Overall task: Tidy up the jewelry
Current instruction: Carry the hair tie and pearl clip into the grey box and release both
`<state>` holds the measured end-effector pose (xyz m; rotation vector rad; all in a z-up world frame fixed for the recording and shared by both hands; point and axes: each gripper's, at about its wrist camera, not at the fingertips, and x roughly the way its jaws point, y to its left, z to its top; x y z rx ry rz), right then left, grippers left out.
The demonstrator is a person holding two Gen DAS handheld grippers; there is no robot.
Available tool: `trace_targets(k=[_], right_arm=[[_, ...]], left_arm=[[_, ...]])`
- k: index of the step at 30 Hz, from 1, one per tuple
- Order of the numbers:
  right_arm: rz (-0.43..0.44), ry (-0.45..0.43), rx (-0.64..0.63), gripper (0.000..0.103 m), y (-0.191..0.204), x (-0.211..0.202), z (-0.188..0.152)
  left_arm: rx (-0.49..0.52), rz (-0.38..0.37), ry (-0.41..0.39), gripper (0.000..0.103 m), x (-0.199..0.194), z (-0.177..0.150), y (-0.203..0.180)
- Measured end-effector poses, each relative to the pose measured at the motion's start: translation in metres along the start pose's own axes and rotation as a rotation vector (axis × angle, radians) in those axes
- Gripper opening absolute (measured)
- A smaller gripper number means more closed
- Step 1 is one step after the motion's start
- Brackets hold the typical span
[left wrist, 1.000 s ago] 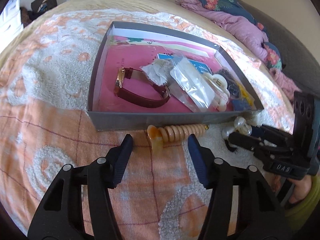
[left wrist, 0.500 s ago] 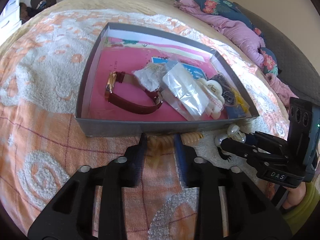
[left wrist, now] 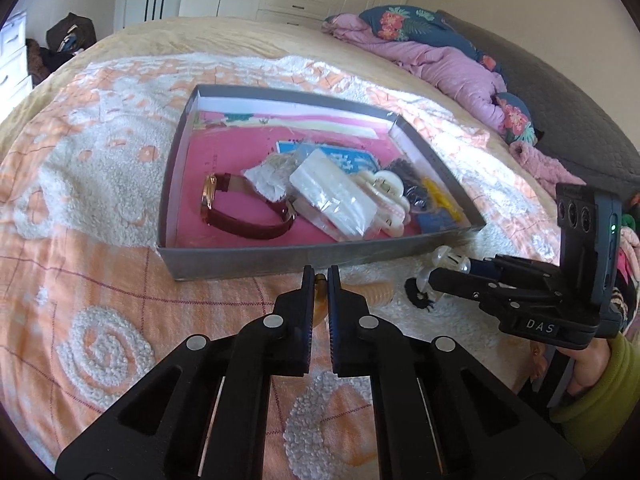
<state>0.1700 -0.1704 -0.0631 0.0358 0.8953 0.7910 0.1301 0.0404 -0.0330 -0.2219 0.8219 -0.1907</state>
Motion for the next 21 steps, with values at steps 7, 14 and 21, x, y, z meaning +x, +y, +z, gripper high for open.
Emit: trace_targets(k=[7, 14, 21], right_arm=[[-0.002, -0.05, -0.02, 0.03, 0.008, -0.02, 0.004], [-0.001, -0.112, -0.037, 0.03, 0.013, -0.041, 0.017], [-0.033, -0.18, -0.043, 0.03, 0.006, -0.058, 0.037]], left_arm=[[0.014, 0.009, -0.066, 0.001, -0.022, 0.009, -0.004], [0.013, 0.023, -0.137, 0.001, -0.042, 0.03, -0.001], [-0.002, 0.043, -0.184, 0.001, -0.048, 0.055, 0.005]])
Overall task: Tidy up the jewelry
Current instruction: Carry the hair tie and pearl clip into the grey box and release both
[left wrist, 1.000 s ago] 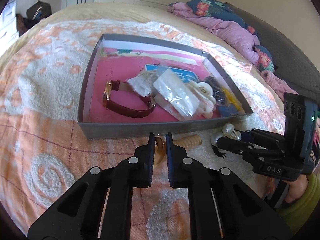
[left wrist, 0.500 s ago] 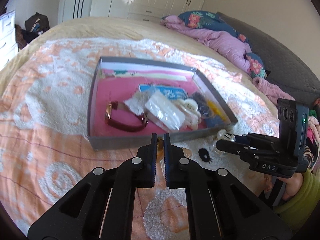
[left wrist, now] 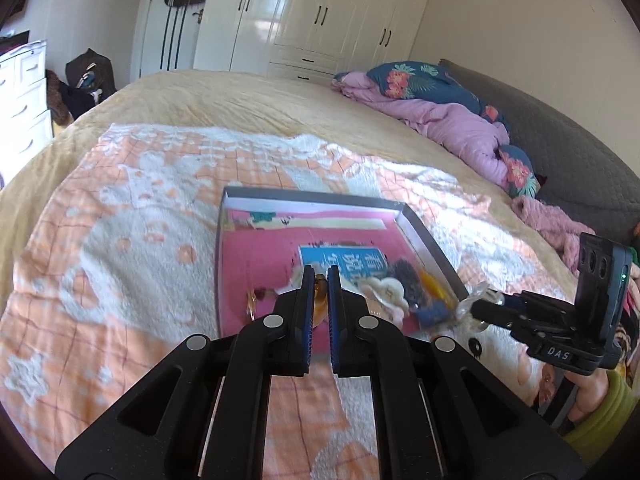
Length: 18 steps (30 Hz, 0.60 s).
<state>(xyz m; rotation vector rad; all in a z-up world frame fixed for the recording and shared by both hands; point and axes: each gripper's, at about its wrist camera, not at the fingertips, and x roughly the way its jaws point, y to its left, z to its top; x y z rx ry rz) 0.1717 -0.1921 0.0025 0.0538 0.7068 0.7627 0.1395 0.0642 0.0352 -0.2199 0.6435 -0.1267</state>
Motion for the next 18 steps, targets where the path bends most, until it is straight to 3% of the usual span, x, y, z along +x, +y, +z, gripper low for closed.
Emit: trace_targets(k=[18], right_arm=[[-0.047, -0.03, 0.035, 0.03, -0.031, 0.012, 0.024]], left_arm=[[-0.036, 0.08, 0.023, 0.001, 0.034, 0.009, 0.027]])
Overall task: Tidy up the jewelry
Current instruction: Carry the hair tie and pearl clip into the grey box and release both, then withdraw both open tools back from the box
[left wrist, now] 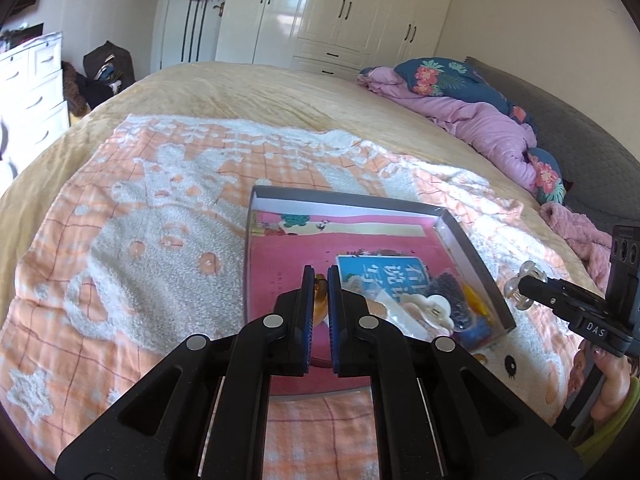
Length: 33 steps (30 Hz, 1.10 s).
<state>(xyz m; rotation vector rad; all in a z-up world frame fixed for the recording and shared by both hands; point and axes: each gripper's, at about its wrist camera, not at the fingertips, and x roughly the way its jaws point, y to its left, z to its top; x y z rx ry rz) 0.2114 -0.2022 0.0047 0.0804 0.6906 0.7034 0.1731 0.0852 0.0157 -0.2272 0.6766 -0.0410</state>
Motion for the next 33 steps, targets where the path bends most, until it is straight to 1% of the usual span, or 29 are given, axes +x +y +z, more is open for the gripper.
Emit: trace_targets(k=[5, 12, 14, 17, 18, 19, 22, 23, 24, 25, 26, 27, 28, 29, 31, 33], right_arm=[[-0.001, 0.029, 0.006, 0.03, -0.005, 0.014, 0.002], [-0.047, 0.083, 0.033, 0.03, -0.016, 0.042, -0.004], [-0.054, 0.089, 0.038, 0.032, -0.02, 0.046, -0.006], [-0.054, 0.092, 0.045, 0.032, -0.022, 0.046, -0.008], [-0.056, 0.091, 0.044, 0.036, -0.022, 0.045, -0.008], [-0.061, 0.091, 0.044, 0.046, -0.022, 0.044, -0.009], [-0.068, 0.071, 0.055, 0.06, -0.022, 0.036, -0.009], [-0.073, 0.064, 0.055, 0.063, -0.021, 0.032, -0.009], [-0.081, 0.055, 0.051, 0.067, -0.019, 0.026, -0.008], [-0.082, 0.046, 0.051, 0.074, -0.018, 0.021, -0.008], [-0.081, 0.037, 0.055, 0.077, -0.017, 0.016, -0.008], [-0.08, 0.024, 0.059, 0.084, -0.015, 0.01, -0.008], [-0.083, 0.005, 0.058, 0.089, -0.012, 0.002, -0.008], [-0.084, -0.007, 0.052, 0.091, -0.009, -0.004, -0.008], [-0.088, -0.03, 0.034, 0.095, -0.001, -0.018, -0.009], [-0.086, -0.047, 0.022, 0.097, 0.005, -0.029, -0.01]], left_arm=[[-0.012, 0.014, 0.032, 0.001, 0.013, -0.002, 0.009], [-0.018, 0.017, 0.081, 0.001, 0.028, -0.012, 0.013], [-0.015, 0.019, 0.088, 0.002, 0.03, -0.013, 0.013], [-0.013, 0.019, 0.093, 0.002, 0.032, -0.014, 0.012], [-0.012, 0.02, 0.092, 0.002, 0.032, -0.014, 0.012], [-0.012, 0.021, 0.093, 0.002, 0.032, -0.014, 0.011], [-0.01, 0.023, 0.096, 0.002, 0.032, -0.015, 0.011], [-0.01, 0.023, 0.096, 0.002, 0.032, -0.015, 0.011], [-0.011, 0.023, 0.097, 0.002, 0.032, -0.015, 0.011], [-0.011, 0.022, 0.098, 0.005, 0.032, -0.016, 0.011], [-0.012, 0.021, 0.096, 0.012, 0.031, -0.015, 0.011], [-0.014, 0.019, 0.094, 0.019, 0.03, -0.015, 0.01], [-0.014, 0.017, 0.091, 0.021, 0.028, -0.016, 0.009], [-0.013, 0.02, 0.087, 0.024, 0.026, -0.016, 0.009], [-0.012, 0.017, 0.08, 0.027, 0.021, -0.017, 0.007], [-0.01, 0.014, 0.074, 0.033, 0.016, -0.016, 0.005]])
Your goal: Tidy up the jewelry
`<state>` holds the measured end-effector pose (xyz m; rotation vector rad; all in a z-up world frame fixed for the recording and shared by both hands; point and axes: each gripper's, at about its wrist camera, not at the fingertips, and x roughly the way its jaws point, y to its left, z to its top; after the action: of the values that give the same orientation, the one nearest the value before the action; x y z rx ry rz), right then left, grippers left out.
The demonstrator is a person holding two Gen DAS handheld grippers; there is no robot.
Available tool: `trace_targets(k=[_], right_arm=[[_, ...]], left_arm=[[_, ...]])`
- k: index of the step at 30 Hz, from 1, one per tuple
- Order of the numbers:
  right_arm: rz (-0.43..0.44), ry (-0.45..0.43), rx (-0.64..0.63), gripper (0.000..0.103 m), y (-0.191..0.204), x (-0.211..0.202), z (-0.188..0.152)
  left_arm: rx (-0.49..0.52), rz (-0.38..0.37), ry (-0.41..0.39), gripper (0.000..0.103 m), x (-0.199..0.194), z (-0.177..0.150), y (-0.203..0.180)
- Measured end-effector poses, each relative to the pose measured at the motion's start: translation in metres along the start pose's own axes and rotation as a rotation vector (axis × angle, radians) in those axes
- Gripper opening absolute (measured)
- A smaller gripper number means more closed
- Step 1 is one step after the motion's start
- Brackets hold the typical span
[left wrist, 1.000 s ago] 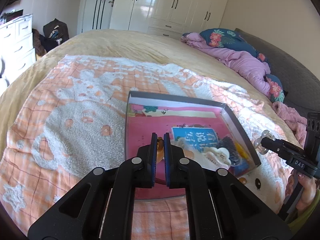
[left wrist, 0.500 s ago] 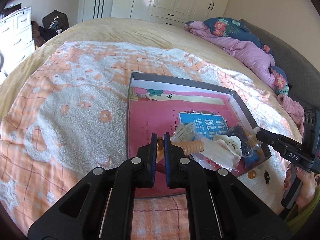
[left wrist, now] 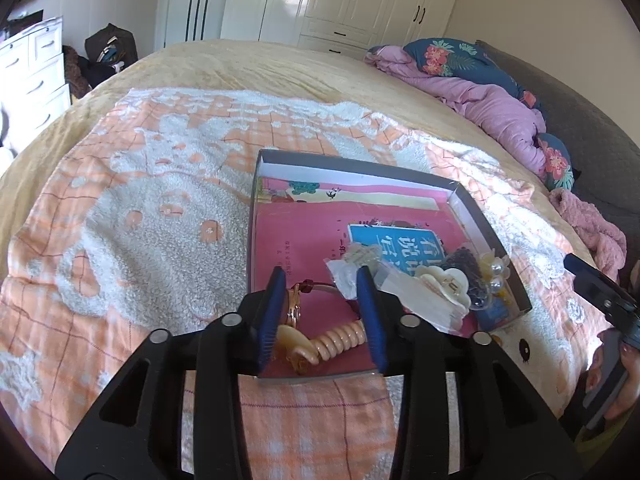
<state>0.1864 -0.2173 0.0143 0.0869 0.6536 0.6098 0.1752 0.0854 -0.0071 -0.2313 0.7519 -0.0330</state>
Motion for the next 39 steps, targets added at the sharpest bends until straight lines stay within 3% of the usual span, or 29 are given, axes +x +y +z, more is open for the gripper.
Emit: trace_targets(k=[4, 6, 9, 11, 14, 21, 28, 39], right_arm=[[0.0, -0.032, -0.025, 0.098, 0.012, -0.023, -0.001], [0.001, -0.044, -0.04, 0.099, 0.019, -0.033, -0.002], [0.007, -0.062, -0.052, 0.099, 0.027, -0.044, -0.004], [0.009, -0.067, -0.059, 0.099, 0.032, -0.051, -0.007], [0.003, -0.068, -0.078, 0.099, 0.04, -0.06, -0.013], [-0.09, -0.081, -0.149, 0.099, 0.051, -0.073, -0.037], [-0.108, -0.04, -0.117, 0.099, 0.05, -0.068, -0.056], [-0.093, 0.029, -0.099, 0.099, 0.054, -0.055, -0.072]], left_arm=[[0.013, -0.01, -0.025, 0.044, -0.018, 0.0, -0.007], [0.021, -0.009, -0.039, 0.056, -0.027, 0.0, -0.012], [0.033, -0.012, -0.064, 0.066, -0.043, -0.002, -0.019], [0.043, -0.01, -0.077, 0.081, -0.052, -0.005, -0.025], [0.05, -0.014, -0.093, 0.092, -0.066, -0.013, -0.033], [0.015, -0.007, -0.082, 0.094, -0.08, -0.044, -0.041], [0.027, 0.017, -0.054, 0.094, -0.082, -0.081, -0.054], [0.024, 0.043, -0.044, 0.094, -0.078, -0.09, -0.055]])
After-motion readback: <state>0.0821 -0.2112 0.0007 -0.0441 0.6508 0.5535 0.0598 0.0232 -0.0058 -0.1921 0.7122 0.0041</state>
